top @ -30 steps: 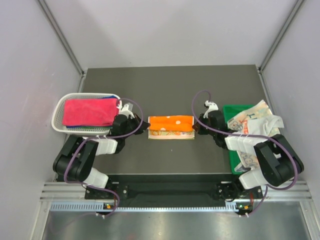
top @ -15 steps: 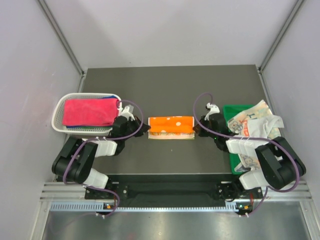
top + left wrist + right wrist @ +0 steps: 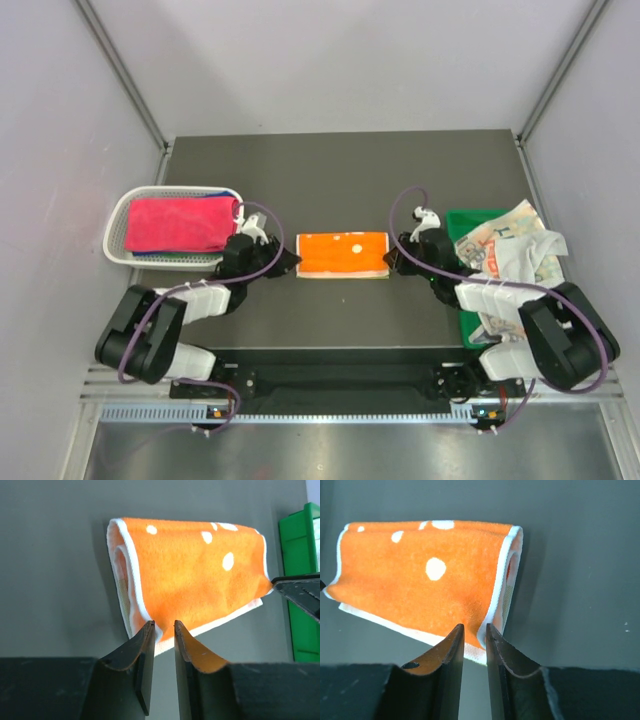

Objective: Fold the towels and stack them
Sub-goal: Fold the towel

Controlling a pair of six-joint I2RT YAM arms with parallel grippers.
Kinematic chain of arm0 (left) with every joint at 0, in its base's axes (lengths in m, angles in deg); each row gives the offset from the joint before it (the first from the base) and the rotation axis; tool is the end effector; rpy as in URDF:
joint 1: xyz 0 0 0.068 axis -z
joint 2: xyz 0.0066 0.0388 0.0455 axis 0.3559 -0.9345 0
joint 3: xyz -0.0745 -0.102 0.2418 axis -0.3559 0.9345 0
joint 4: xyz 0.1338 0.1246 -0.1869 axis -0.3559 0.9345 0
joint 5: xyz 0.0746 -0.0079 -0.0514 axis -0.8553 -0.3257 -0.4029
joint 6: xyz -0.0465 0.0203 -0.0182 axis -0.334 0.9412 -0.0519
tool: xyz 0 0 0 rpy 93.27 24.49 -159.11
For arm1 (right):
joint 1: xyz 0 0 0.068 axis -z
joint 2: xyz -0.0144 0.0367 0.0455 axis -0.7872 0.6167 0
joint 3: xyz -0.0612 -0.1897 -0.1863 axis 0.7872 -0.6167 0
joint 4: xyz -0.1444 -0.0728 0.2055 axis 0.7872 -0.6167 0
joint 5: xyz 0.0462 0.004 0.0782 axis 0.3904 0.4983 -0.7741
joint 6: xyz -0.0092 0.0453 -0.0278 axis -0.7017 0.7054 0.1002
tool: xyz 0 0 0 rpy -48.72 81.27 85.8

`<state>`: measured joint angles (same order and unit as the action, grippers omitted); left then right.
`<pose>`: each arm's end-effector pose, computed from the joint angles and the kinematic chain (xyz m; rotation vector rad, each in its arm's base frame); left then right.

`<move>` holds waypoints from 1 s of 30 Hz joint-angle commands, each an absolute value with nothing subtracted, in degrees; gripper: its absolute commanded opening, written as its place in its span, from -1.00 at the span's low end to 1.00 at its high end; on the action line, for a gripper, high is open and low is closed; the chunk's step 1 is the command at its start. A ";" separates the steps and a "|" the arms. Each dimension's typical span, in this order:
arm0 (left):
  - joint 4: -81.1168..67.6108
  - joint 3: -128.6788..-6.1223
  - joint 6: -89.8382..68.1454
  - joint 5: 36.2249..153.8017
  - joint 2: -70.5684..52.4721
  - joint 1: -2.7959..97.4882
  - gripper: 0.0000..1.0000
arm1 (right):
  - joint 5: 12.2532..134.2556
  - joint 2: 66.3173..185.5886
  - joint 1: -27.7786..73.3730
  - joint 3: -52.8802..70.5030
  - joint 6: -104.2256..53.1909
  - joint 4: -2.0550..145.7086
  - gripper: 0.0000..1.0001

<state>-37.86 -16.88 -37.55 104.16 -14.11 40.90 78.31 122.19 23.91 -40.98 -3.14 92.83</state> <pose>0.2328 -0.0964 0.1487 -0.1339 2.1242 -0.9333 0.2248 0.1215 0.1602 -0.0053 2.1795 0.6327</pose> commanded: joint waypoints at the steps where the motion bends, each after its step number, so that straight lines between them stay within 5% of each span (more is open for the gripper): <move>1: -29.99 -19.83 -35.66 101.80 -9.07 41.06 -0.46 | 80.27 117.31 23.45 -40.63 -3.07 91.15 -0.51; 8: -10.29 -30.01 -32.67 94.75 -6.23 41.76 -0.52 | 86.08 112.81 22.49 -35.12 -3.68 78.24 -0.50; 18: -5.44 -43.39 -35.21 90.79 -21.25 48.44 -0.73 | 89.33 126.07 17.83 -24.03 -3.33 77.43 -0.53; 30: -5.88 -34.08 -36.44 90.71 -20.74 49.59 -0.87 | 87.66 125.91 15.45 -35.00 0.54 80.07 -0.54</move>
